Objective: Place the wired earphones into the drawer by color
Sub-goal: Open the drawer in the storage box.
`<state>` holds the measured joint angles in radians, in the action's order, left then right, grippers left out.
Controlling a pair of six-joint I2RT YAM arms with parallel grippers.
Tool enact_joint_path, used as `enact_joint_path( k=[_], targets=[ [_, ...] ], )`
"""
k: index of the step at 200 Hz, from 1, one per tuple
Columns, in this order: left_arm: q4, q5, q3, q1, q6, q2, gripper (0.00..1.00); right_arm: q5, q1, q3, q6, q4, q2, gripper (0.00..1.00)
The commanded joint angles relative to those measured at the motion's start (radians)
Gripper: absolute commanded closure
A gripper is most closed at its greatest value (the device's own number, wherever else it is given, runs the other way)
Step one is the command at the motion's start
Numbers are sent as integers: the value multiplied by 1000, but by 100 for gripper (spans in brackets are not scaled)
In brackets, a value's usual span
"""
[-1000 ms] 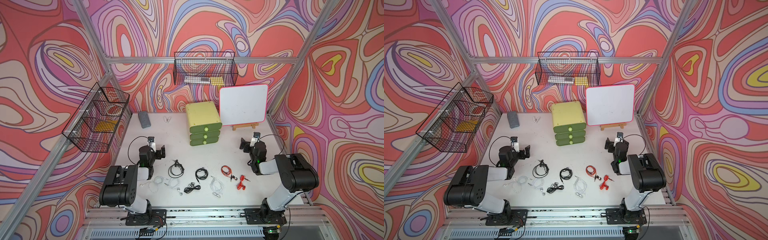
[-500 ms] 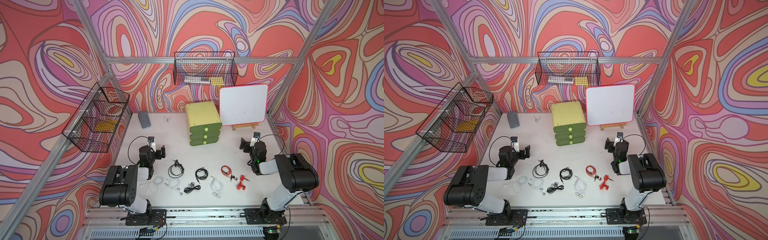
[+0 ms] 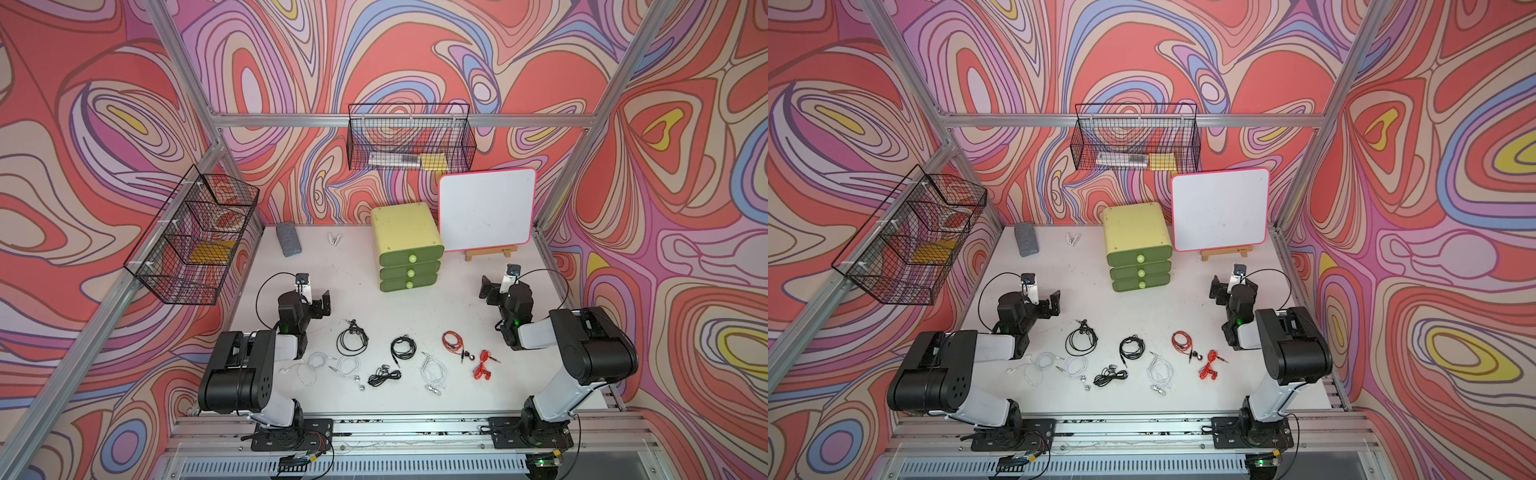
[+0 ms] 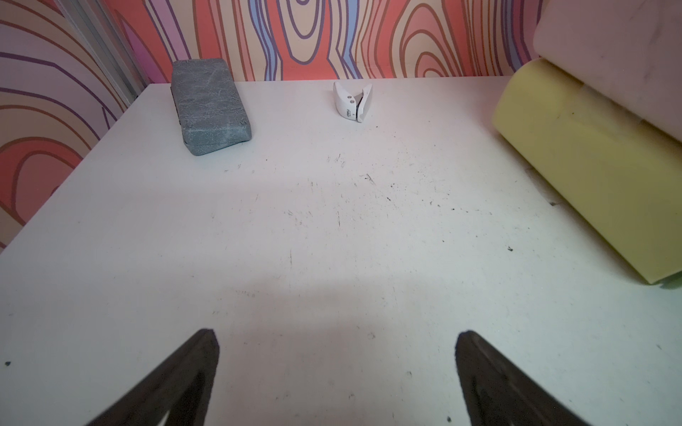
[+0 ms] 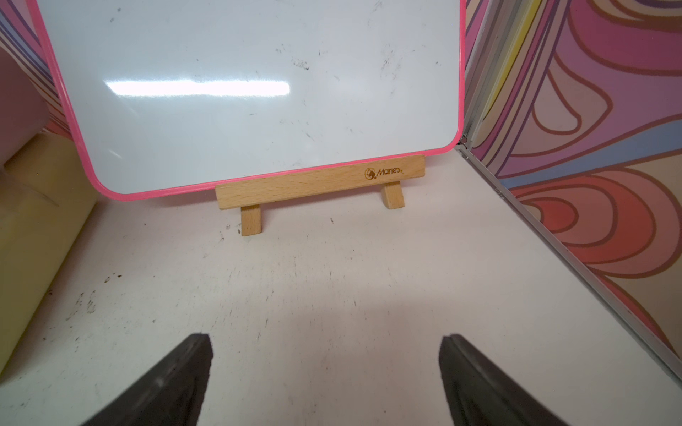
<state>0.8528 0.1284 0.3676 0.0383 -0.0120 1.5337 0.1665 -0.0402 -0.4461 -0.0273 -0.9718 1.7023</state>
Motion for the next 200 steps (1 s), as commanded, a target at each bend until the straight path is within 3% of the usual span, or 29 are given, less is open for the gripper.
enact_joint_path(
  k=[1,34,66,91,111,141,171,200],
  targets=[
    [21,-1,11,2,-8,1,1,-4,5,-13,6,0,-4,2],
    [-13,-68,11,2,-33,-50,1,70,5,-22,-14,101,-117,2],
    [-304,-118,82,2,-57,-255,1,85,6,-116,-71,429,-338,6],
    [-463,-94,119,3,-108,-414,1,51,5,-205,-159,695,-485,7],
    [-550,-85,128,3,-228,-527,1,-23,6,-273,-207,874,-567,2],
    [-584,25,109,3,-399,-618,1,-276,5,-349,-233,1027,-629,2],
    [-558,148,102,2,-509,-585,1,-466,3,-386,-315,1081,-642,2],
    [-434,237,71,2,-677,-486,1,-507,-37,-410,-361,1119,-644,2]
  ],
)
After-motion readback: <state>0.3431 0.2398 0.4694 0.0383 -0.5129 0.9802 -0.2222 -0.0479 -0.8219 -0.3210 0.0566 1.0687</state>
